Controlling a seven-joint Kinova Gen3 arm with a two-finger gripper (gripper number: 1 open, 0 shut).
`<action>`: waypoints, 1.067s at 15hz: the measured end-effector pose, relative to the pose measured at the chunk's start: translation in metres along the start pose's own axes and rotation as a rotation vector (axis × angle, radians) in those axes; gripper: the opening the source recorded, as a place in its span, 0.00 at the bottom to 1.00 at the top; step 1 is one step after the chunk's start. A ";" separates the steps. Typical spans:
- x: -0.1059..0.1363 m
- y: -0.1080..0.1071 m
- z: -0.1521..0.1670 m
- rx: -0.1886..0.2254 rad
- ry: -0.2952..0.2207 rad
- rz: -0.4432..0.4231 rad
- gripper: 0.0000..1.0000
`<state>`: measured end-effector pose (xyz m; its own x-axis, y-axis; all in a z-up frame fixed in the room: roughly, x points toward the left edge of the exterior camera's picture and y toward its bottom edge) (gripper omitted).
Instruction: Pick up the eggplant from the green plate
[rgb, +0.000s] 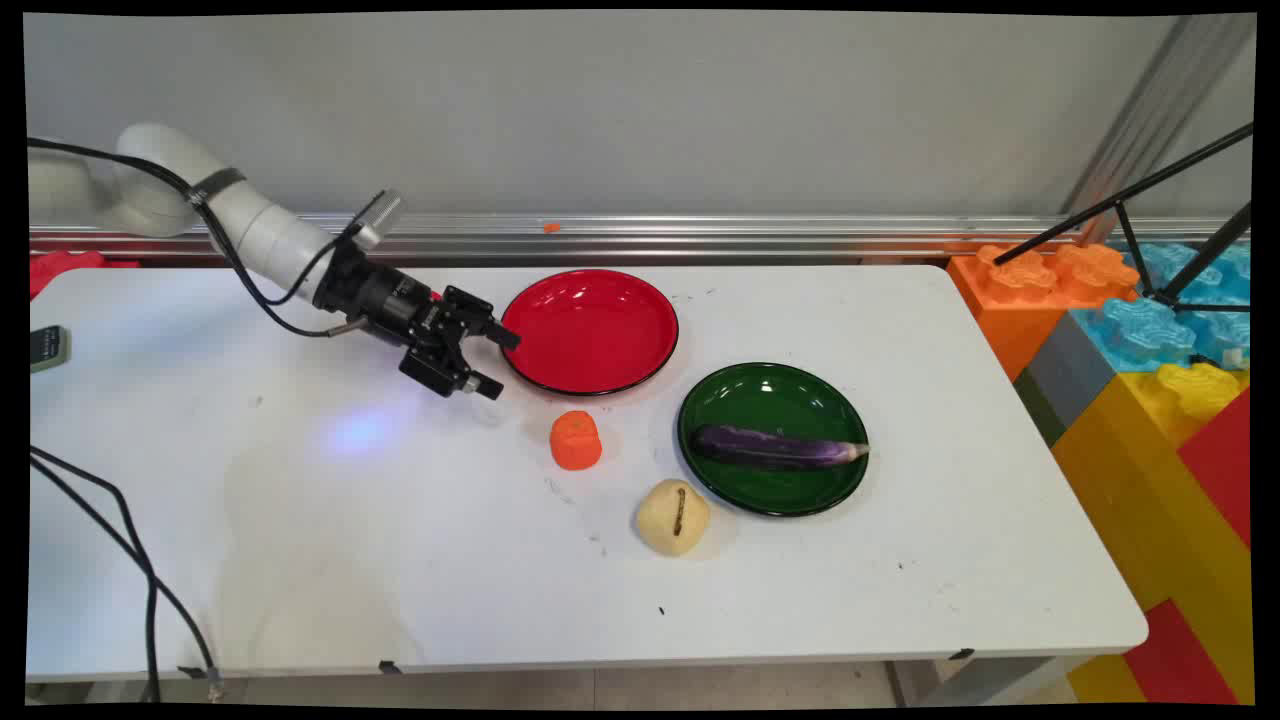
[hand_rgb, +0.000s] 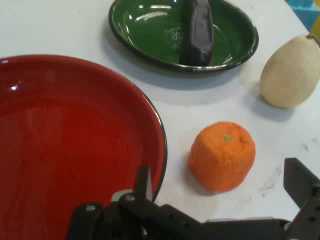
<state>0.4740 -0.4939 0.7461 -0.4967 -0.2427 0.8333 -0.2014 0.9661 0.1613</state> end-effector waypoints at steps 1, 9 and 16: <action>0.003 0.000 -0.002 0.002 0.010 0.000 1.00; 0.045 -0.002 -0.001 0.005 0.089 0.012 1.00; 0.085 -0.003 0.016 -0.010 0.126 0.031 1.00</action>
<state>0.4184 -0.5186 0.8078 -0.3926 -0.2005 0.8976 -0.1790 0.9739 0.1393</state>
